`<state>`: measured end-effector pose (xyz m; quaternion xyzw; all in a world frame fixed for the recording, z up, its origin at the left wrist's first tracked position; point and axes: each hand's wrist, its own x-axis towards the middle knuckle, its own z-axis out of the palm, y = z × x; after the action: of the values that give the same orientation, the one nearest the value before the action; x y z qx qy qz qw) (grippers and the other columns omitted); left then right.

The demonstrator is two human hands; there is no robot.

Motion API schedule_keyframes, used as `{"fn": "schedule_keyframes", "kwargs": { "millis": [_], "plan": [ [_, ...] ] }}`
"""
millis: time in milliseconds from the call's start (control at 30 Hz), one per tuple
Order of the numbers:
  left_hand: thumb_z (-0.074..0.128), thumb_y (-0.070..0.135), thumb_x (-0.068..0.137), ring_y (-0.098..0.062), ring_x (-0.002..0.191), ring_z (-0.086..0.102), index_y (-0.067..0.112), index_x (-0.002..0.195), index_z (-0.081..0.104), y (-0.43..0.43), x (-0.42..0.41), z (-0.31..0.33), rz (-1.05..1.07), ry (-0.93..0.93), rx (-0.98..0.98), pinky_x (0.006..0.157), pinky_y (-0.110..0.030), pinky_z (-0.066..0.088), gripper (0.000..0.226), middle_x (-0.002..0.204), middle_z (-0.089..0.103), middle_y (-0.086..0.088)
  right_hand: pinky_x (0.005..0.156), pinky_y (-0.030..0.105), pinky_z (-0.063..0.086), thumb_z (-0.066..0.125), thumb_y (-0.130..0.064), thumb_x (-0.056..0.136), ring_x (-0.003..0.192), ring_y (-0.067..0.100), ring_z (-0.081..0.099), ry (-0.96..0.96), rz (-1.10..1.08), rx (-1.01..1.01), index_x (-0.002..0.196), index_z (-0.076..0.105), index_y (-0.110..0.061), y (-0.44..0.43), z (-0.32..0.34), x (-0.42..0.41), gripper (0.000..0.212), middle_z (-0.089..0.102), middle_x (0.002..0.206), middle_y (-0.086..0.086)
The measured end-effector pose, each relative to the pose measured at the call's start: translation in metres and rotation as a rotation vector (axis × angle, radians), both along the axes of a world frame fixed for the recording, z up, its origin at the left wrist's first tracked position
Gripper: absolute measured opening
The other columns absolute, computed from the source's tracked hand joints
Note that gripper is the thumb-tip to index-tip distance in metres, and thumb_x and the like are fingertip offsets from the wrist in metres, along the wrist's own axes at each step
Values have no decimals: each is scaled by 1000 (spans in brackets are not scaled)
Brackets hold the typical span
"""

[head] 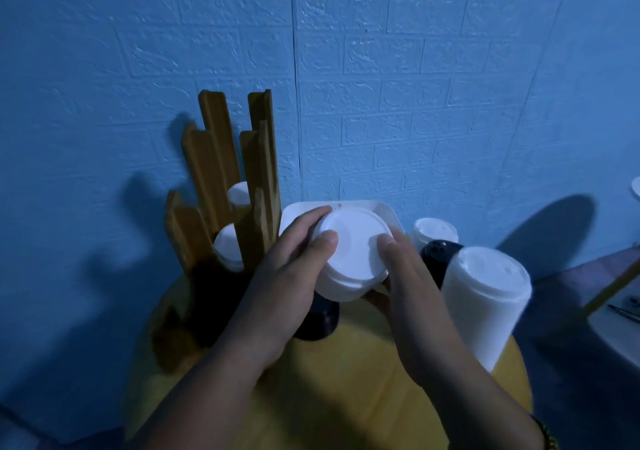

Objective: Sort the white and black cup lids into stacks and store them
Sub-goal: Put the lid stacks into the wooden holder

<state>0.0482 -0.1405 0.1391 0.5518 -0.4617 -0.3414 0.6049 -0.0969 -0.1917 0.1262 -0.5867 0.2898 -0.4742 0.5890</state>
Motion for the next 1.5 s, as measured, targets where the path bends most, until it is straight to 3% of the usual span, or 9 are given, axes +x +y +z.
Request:
{"fn": "schedule_keyframes", "kwargs": {
  "millis": [400, 667, 833, 933, 1067, 1167, 1267, 1367, 1500],
  "plan": [
    [55, 70, 78, -16, 125, 60, 55, 129, 58, -63, 64, 124, 68, 82, 73, 108, -55, 46, 53, 133, 64, 14, 99, 50, 51, 45, -56, 97, 107, 12, 66, 122, -14, 88, 109, 66, -40, -72, 131, 75, 28, 70, 108, -12],
    [53, 45, 97, -6, 118, 64, 48, 124, 62, -67, 129, 206, 123, 90, 187, 105, -44, 50, 29, 127, 68, 14, 100, 54, 50, 47, -53, 96, 108, 19, 66, 183, 145, 212, 105, 71, -35, -91, 213, 141, 31, 70, 112, -2],
    [47, 32, 108, 6, 101, 65, 51, 110, 60, -84, 175, 218, 48, 86, 341, 78, -19, 50, 24, 110, 68, 27, 97, 55, 51, 51, -46, 100, 107, 29, 65, 259, 136, 226, 103, 70, -21, -123, 214, 181, 32, 69, 111, 11],
    [50, 31, 107, 7, 97, 64, 50, 104, 59, -94, 194, 215, 18, 135, 394, 68, -12, 49, 21, 106, 66, 27, 81, 36, 51, 53, -45, 99, 100, 24, 64, 314, 83, 228, 105, 69, -14, -141, 207, 199, 35, 68, 108, 9],
    [56, 28, 104, -10, 108, 69, 37, 119, 64, -111, 214, 212, 45, 128, 380, 82, -22, 58, 19, 116, 71, 10, 86, 44, 53, 60, -56, 86, 102, 28, 66, 282, 71, 256, 103, 67, -12, -157, 201, 211, 48, 68, 107, 12],
    [63, 31, 100, -6, 108, 67, 29, 129, 63, -116, 231, 212, 21, 83, 322, 89, -26, 53, 29, 120, 71, 7, 79, 40, 55, 61, -63, 79, 91, 20, 66, 266, 42, 219, 100, 64, -13, -162, 198, 214, 55, 67, 98, 5],
    [78, 42, 82, -6, 102, 66, 26, 113, 68, -117, 245, 204, 42, 71, 309, 91, -31, 50, 37, 112, 71, 7, 68, 33, 44, 66, -63, 80, 72, 10, 54, 266, 65, 183, 83, 53, -14, -162, 190, 216, 51, 53, 78, -4],
    [79, 51, 70, -17, 115, 65, 29, 103, 71, -113, 251, 187, 30, 72, 307, 105, -44, 49, 40, 115, 71, 2, 74, 37, 49, 68, -65, 74, 80, 12, 58, 301, 20, 216, 85, 54, -18, -157, 178, 214, 50, 57, 82, -5],
    [75, 54, 69, -11, 106, 68, 28, 105, 69, -105, 247, 163, 26, 47, 320, 94, -36, 52, 45, 111, 72, 8, 74, 41, 50, 67, -67, 72, 80, 16, 59, 334, 34, 274, 94, 57, -20, -147, 161, 208, 53, 60, 87, 0]
  ]
}}
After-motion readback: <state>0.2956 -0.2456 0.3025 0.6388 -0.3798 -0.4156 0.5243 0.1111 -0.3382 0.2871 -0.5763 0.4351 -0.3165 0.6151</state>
